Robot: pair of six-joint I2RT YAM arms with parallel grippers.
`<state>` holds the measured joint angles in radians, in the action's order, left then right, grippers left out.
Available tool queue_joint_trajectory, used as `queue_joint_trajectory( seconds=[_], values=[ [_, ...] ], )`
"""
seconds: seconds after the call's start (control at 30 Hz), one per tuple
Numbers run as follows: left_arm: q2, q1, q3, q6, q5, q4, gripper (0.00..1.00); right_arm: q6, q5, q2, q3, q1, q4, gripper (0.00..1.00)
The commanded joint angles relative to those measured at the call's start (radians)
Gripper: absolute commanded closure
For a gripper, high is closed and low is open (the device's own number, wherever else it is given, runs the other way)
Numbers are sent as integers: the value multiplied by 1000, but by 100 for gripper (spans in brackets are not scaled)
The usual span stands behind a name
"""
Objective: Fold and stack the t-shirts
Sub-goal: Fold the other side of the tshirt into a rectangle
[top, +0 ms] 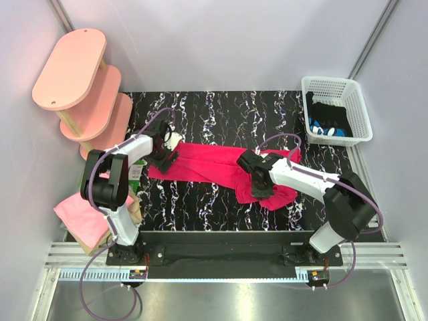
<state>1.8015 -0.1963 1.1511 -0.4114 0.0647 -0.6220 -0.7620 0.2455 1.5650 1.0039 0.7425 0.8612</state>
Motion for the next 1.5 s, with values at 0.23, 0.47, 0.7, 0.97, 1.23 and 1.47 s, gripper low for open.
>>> queue_joint_trajectory(
  seconds=[0.23, 0.47, 0.7, 0.97, 1.23, 1.47],
  values=[
    [-50, 8, -54, -33, 44, 64, 26, 46, 96, -20, 133, -34, 105, 100],
    [-65, 32, -65, -53, 50, 65, 26, 119, 98, -115, 177, -218, 167, 100],
    [-88, 58, -74, -78, 44, 65, 26, 156, 86, -1, 182, -316, 164, 100],
    [-106, 67, -83, -89, 37, 65, 25, 190, 58, 133, 278, -357, 130, 47],
    [-106, 67, -80, -86, 29, 64, 26, 239, 156, 155, 464, -396, 200, 22],
    [-155, 67, -21, -70, -3, -1, 26, 253, -176, 49, 457, -338, 144, 26]
  ],
)
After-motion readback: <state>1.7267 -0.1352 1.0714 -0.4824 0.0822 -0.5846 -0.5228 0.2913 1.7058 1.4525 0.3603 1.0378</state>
